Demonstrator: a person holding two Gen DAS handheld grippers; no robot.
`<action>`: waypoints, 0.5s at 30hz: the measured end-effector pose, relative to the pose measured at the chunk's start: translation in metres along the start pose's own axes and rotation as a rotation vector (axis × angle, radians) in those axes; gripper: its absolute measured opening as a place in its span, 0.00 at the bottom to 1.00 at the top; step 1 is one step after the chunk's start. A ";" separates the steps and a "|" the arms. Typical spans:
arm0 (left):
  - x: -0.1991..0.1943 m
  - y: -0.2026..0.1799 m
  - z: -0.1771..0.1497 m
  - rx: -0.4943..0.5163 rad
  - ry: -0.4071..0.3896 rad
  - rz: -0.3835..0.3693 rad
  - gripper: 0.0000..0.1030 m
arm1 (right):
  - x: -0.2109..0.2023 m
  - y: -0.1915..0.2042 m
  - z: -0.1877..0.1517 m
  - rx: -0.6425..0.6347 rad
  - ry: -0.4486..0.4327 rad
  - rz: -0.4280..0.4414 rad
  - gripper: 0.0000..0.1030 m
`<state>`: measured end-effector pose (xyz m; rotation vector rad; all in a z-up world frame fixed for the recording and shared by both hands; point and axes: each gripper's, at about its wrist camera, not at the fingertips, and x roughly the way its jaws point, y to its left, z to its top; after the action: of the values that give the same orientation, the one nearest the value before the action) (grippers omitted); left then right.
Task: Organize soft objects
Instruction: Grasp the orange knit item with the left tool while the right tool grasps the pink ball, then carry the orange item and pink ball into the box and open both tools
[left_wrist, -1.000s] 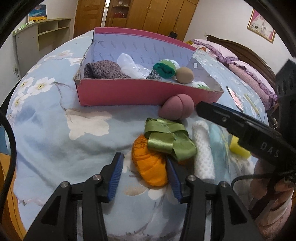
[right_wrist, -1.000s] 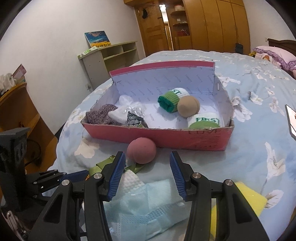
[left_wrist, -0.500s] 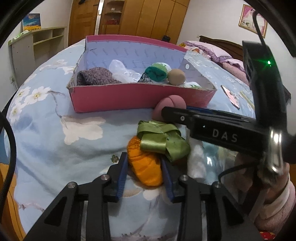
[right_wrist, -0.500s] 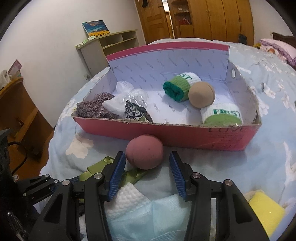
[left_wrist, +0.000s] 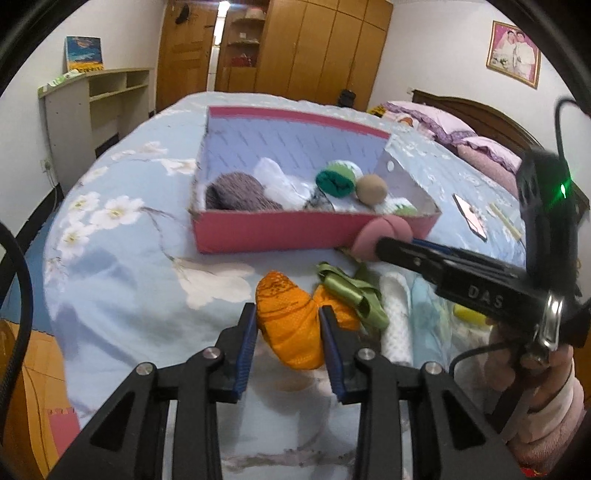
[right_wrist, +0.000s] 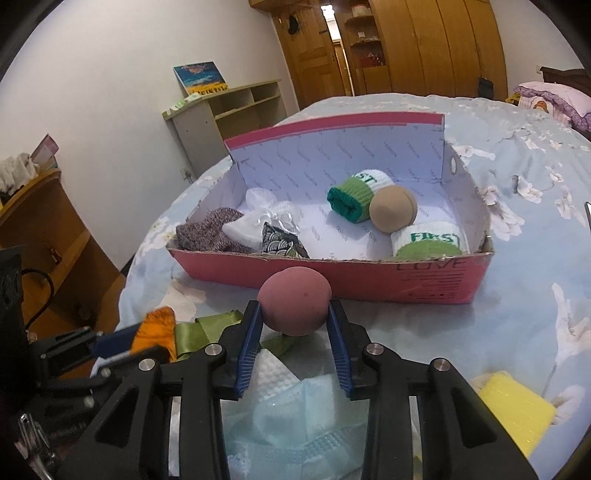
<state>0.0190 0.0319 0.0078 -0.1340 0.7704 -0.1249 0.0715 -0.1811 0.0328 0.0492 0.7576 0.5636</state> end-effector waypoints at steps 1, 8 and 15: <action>-0.004 0.002 0.002 -0.006 -0.012 0.005 0.34 | -0.003 -0.001 0.000 0.001 -0.007 0.002 0.36; -0.023 0.010 0.019 -0.040 -0.080 0.031 0.34 | -0.022 0.000 0.005 -0.003 -0.061 0.012 0.36; -0.034 0.005 0.032 -0.029 -0.126 0.036 0.34 | -0.036 0.002 0.009 -0.009 -0.098 0.014 0.36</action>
<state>0.0175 0.0445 0.0527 -0.1536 0.6485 -0.0706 0.0553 -0.1960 0.0632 0.0731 0.6597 0.5734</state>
